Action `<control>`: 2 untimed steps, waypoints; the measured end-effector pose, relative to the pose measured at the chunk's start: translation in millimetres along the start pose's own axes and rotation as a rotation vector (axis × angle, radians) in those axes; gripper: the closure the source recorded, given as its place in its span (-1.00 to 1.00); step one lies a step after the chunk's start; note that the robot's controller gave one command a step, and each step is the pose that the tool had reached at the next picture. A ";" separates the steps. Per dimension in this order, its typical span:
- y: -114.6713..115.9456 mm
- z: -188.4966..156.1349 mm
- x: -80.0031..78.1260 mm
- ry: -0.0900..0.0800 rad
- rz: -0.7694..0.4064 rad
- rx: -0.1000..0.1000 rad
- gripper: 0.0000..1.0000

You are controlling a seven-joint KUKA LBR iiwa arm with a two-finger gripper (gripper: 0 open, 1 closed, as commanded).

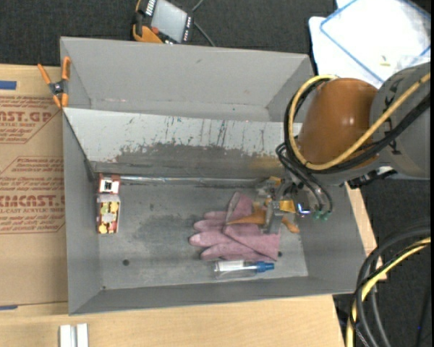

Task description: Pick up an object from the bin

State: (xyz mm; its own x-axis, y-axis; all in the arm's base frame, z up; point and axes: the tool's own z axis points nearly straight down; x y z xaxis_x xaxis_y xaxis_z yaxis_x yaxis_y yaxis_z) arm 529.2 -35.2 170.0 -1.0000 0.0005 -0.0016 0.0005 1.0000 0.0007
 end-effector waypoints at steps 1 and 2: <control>0.0 0.0 0.0 0.000 0.000 0.000 -1.00; 27.9 -64.2 -54.3 -0.011 -0.326 0.000 -1.00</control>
Offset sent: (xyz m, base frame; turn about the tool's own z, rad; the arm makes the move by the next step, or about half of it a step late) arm 0.0518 0.0262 0.0621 -0.3259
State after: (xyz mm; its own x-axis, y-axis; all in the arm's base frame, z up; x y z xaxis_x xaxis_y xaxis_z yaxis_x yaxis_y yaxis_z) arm 583.4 -7.3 234.2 -0.9474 -0.3198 -0.0124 -0.3198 0.9475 -0.0019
